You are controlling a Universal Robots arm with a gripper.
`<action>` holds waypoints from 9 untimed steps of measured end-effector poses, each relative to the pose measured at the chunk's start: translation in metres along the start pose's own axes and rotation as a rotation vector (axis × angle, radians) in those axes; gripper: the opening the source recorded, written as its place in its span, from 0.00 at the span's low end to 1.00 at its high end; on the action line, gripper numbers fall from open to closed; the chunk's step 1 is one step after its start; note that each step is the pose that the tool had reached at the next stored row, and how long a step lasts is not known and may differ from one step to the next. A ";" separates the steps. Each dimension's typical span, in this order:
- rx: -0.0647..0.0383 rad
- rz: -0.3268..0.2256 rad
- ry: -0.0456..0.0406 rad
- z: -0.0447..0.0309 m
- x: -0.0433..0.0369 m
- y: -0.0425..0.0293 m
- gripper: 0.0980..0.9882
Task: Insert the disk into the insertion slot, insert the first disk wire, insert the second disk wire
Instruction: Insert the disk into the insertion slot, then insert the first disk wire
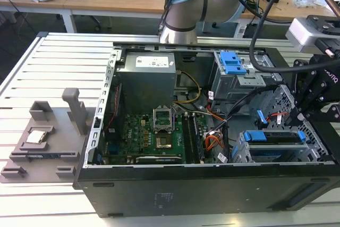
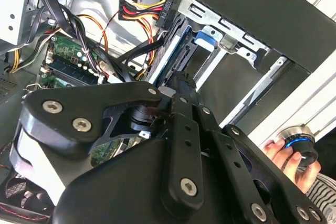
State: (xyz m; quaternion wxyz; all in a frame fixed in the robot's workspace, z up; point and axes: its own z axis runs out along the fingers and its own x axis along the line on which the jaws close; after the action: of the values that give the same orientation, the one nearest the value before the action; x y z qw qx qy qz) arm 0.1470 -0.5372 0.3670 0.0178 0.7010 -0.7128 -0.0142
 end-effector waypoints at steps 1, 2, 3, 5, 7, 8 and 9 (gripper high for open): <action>0.000 0.000 0.0000 0.0000 0.0000 0.0000 0.01; 0.000 0.000 0.0000 0.0000 0.0000 0.0000 0.01; 0.000 0.000 0.0000 0.0000 0.0000 0.0000 0.01; 0.000 0.000 0.0000 0.0000 0.0000 0.0000 0.01; 0.000 0.000 0.0000 0.0000 0.0000 -0.0001 0.01; 0.000 0.000 0.0000 0.0000 0.0000 -0.0001 0.02; 0.000 0.000 -0.0001 0.0000 0.0000 -0.0001 0.15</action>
State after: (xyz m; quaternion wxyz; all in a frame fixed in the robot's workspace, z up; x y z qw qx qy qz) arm 0.1471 -0.5372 0.3670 0.0178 0.7010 -0.7128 -0.0142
